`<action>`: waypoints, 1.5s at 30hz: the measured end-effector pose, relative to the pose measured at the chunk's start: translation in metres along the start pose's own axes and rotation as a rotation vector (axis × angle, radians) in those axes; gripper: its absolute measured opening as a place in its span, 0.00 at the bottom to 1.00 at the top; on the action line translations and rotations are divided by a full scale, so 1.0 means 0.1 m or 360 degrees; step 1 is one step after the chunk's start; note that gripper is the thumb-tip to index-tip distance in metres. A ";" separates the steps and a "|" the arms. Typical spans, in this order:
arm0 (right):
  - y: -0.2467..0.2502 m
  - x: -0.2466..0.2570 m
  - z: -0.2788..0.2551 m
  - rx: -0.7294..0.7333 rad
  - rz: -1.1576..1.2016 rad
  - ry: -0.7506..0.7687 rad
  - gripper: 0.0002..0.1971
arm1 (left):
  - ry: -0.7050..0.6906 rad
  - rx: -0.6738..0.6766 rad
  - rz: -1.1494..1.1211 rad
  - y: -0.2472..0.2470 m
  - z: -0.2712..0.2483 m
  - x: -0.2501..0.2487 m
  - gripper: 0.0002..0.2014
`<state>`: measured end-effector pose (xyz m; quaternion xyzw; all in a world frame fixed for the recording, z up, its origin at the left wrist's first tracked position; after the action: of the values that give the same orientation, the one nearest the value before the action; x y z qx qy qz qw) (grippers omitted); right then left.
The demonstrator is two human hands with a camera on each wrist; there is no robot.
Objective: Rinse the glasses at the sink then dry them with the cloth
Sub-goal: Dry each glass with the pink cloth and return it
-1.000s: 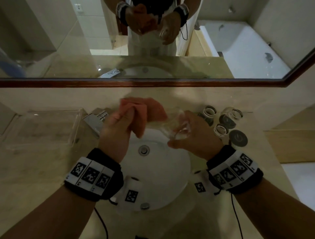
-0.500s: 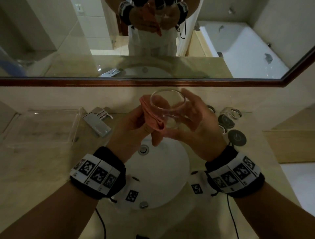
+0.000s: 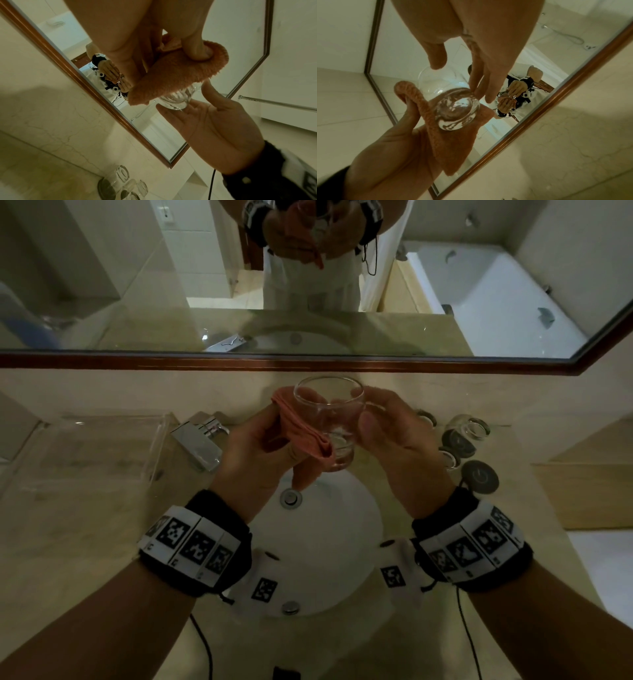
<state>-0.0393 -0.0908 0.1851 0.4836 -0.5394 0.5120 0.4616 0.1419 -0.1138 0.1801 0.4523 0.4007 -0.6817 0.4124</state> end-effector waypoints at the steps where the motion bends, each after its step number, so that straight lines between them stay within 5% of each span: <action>1: -0.01 -0.01 0.00 0.0019 -0.0092 0.0008 0.17 | 0.0016 -0.0004 0.0010 0.00 -0.01 0.00 0.21; 4: -0.06 0.02 0.01 -0.0015 -0.0549 -0.0036 0.35 | 0.0032 -0.0017 0.0114 0.01 -0.03 0.02 0.22; 7: -0.06 0.05 0.02 -0.0107 -0.0531 -0.0084 0.45 | 0.0043 0.0026 0.0157 0.00 -0.06 0.05 0.19; 15: -0.10 0.16 -0.02 -0.0096 -0.0228 0.0004 0.41 | 0.0299 -0.0048 -0.0286 0.04 0.02 0.13 0.18; 21: -0.07 0.07 -0.12 -0.0365 -0.0419 0.0180 0.43 | 0.0366 -0.0072 -0.0265 0.06 0.02 0.31 0.14; 24: 0.05 0.00 -0.21 -0.0528 -0.0394 0.0117 0.38 | 0.0288 0.0110 -0.0180 -0.04 0.01 0.38 0.09; 29: 0.42 -0.21 -0.39 -0.0757 -0.0254 -0.0172 0.32 | 0.0107 0.0376 -0.0155 -0.56 0.08 0.40 0.07; 34: 0.95 -0.41 -0.52 -0.0749 -0.0293 -0.0469 0.47 | 0.0227 0.0581 -0.0203 -1.18 0.19 0.58 0.10; 39: 1.64 -0.24 -0.49 -0.0392 -0.0513 -0.0549 0.26 | 0.0259 0.0738 0.0108 -1.64 0.43 0.91 0.11; 43: 2.33 -0.29 -0.49 -0.0476 -0.0377 -0.0711 0.33 | 0.0419 0.0525 0.0119 -2.14 0.60 1.27 0.01; 45: 2.67 -0.38 -0.50 -0.0625 -0.0126 -0.0727 0.34 | 0.0538 0.0392 0.0071 -2.39 0.70 1.48 0.08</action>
<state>-0.3006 -0.0371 0.1216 0.5085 -0.6986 0.2574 0.4326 -0.1361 -0.1267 0.1004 0.6160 0.3675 -0.6308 0.2960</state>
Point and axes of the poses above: each hand's wrist, its own z-axis towards the middle knuckle, its own y-axis out of the back of the hand, x = y × z, the point moved 2 cm from there along z, towards the middle knuckle, and after that the axes turned 9 degrees about -y, right-handed, at the moved point
